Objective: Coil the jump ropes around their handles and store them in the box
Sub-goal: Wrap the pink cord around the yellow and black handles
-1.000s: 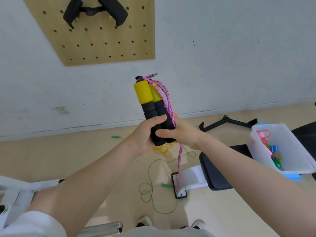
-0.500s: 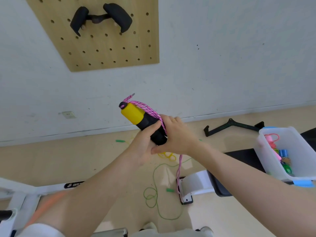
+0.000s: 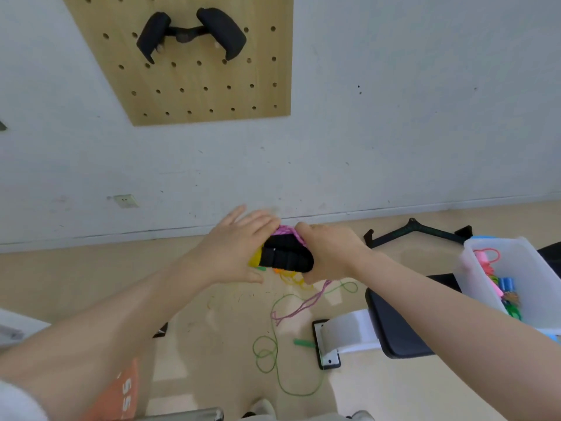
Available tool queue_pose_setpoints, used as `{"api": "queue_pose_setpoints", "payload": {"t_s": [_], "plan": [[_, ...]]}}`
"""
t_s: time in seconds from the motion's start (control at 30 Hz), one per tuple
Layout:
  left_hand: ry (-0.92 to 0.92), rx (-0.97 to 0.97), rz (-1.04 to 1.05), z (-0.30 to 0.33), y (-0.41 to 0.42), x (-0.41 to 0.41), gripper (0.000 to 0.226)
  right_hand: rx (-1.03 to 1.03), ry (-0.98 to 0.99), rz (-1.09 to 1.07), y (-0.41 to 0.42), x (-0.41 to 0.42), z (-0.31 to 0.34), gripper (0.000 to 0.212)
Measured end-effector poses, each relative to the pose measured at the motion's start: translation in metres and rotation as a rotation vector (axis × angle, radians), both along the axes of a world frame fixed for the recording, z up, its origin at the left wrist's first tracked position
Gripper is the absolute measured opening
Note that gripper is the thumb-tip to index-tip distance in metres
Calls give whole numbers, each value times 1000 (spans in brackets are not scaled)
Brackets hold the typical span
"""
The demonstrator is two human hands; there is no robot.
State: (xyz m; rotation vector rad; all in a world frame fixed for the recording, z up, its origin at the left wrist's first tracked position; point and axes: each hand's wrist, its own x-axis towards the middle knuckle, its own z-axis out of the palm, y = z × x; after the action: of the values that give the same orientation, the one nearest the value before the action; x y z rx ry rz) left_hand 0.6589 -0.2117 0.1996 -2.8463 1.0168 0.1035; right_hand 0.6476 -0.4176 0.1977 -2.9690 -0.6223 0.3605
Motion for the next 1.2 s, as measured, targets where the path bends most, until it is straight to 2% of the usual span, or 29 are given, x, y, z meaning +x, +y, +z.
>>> {"api": "queue_pose_setpoints", "payload": {"t_s": [0.03,0.1,0.17,0.23,0.27,0.3,0.37,0.47,0.53,0.63,0.73,0.77,0.83,0.9,0.97,1.0,1.07,1.17,1.2], "plan": [[24,68,18,-1,-7,0,93,7,14,28,3,0,0,47],[62,22,93,0,-17,1,71,21,30,32,4,-1,0,47],[106,7,123,1,-22,0,58,19,59,27,1,-4,0,49],[150,55,106,-1,-24,-3,53,48,173,60,-5,-5,1,51],[137,89,77,-1,-26,-5,52,92,290,65,-9,-4,3,49],[100,130,32,-3,-28,-9,51,123,420,60,-13,-1,6,43],[9,207,-67,-5,-31,-16,52,60,596,22,-20,12,15,36],[-84,344,-163,-12,-39,-25,53,-73,662,-79,-24,29,32,46],[-58,370,-59,-17,-42,-24,50,37,629,-135,-18,34,40,47],[155,155,290,-12,-37,-8,44,283,398,-191,3,24,44,38],[577,-304,554,-1,-29,11,12,295,283,-162,23,-6,23,31],[696,-431,608,3,-29,14,7,298,242,-145,24,-14,11,34],[925,-572,707,11,-30,11,11,342,195,-153,19,-20,-7,36],[1123,-634,749,16,-31,4,17,565,318,-199,8,-17,-16,37],[1201,-674,618,22,-30,-1,23,882,592,-237,2,-20,-15,43],[1185,-648,524,25,-27,-1,23,932,708,-229,-1,-23,-15,43],[1027,-441,308,35,-24,0,22,800,762,-178,-6,-28,-16,41],[748,20,-19,48,-33,-2,41,438,585,-53,-13,-17,-14,31],[665,157,-100,50,-39,-5,43,297,468,27,-14,-9,-10,40]]}}
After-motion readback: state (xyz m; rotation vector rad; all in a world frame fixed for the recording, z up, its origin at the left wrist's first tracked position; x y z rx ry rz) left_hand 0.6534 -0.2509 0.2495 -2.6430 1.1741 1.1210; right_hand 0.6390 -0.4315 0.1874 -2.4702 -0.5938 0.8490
